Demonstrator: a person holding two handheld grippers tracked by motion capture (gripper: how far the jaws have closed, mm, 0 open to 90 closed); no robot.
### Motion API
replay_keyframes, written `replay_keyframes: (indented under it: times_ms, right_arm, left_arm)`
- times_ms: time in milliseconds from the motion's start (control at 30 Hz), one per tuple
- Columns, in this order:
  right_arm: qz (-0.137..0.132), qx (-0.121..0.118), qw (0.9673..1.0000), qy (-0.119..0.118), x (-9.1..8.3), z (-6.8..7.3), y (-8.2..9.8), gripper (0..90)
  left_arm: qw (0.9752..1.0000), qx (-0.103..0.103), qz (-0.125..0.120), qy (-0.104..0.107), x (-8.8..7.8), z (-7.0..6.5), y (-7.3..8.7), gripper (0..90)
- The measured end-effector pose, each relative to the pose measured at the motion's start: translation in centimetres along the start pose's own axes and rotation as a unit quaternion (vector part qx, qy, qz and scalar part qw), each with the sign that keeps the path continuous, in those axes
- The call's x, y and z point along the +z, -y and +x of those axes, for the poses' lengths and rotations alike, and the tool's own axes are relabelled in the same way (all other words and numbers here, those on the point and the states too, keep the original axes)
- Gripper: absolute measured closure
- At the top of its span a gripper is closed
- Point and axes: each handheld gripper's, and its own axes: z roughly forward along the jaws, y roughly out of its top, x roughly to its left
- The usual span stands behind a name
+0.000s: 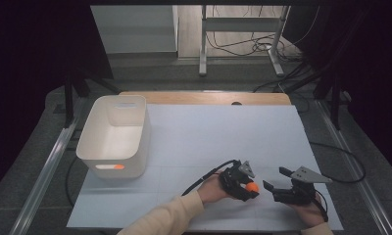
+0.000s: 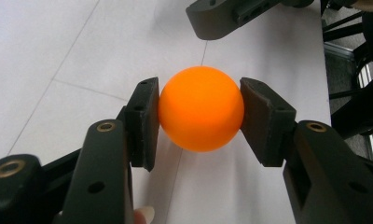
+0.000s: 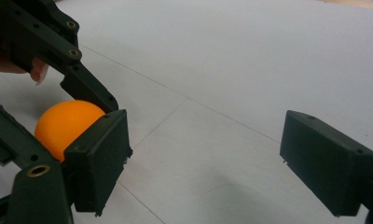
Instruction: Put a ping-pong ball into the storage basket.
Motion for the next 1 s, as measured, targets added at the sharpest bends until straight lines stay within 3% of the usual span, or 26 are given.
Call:
replay_keyframes:
  times_ms: [400,1000]
  right_arm:
    - [0.004,0.0,1.0,0.003,0.1,0.0,0.1,16.4]
    - [0.006,-0.003,1.0,0.004,0.1,0.0,0.1,16.4]
  left_arm:
    - [0.9998,-0.003,-0.018,-0.005,-1.2,0.0,0.5,50.0]
    - [0.9995,-0.007,-0.024,-0.018,-2.5,0.4,1.2,49.9]
